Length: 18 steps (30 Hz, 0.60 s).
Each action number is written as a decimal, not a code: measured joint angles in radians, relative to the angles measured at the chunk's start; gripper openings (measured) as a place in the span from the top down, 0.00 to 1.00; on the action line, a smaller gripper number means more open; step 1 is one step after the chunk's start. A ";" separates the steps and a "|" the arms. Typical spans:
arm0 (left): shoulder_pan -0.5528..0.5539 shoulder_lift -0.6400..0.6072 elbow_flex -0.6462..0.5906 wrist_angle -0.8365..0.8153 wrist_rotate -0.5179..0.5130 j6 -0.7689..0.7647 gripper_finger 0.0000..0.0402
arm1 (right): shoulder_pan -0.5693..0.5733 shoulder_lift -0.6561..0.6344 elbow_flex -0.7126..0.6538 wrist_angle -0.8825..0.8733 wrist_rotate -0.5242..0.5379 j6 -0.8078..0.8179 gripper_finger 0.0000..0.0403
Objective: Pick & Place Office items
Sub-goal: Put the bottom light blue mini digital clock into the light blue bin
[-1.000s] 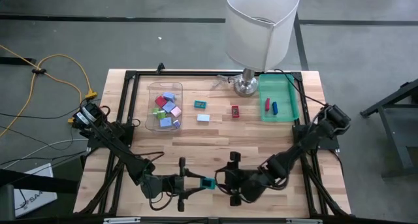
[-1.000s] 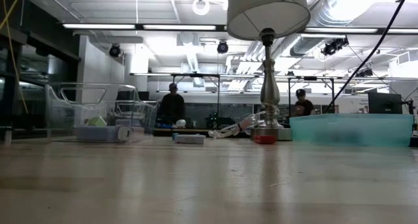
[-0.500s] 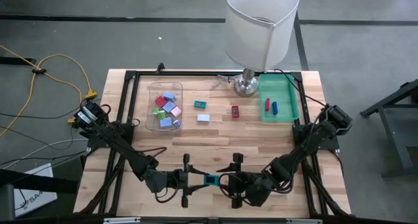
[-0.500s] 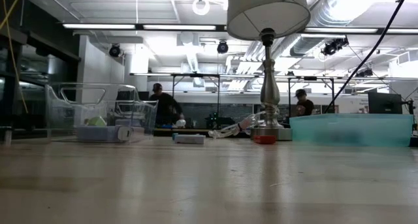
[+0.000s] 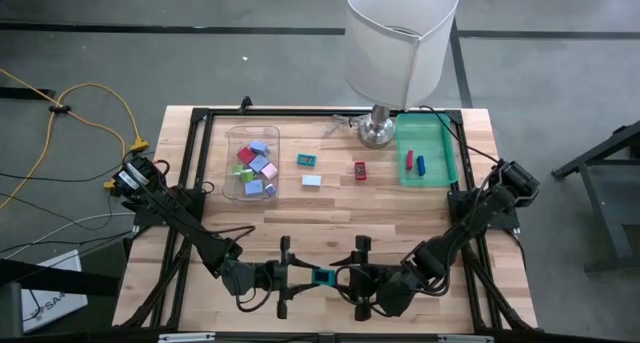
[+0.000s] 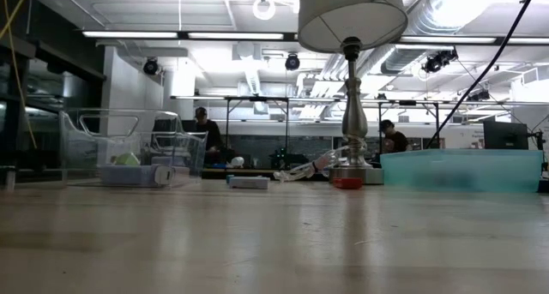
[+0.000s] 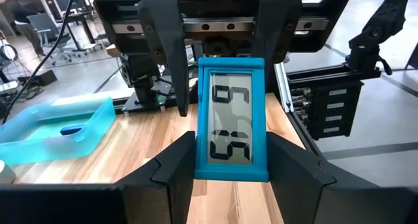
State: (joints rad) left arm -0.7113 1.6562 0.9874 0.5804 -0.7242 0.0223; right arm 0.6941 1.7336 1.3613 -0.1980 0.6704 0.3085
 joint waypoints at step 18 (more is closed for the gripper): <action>0.010 0.000 0.000 0.000 0.017 0.000 0.60 | -0.002 0.001 0.000 0.068 -0.021 -0.052 0.51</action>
State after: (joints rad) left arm -0.7010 1.6562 0.9874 0.5800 -0.7074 0.0225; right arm 0.6922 1.7344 1.3613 -0.1295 0.6498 0.2565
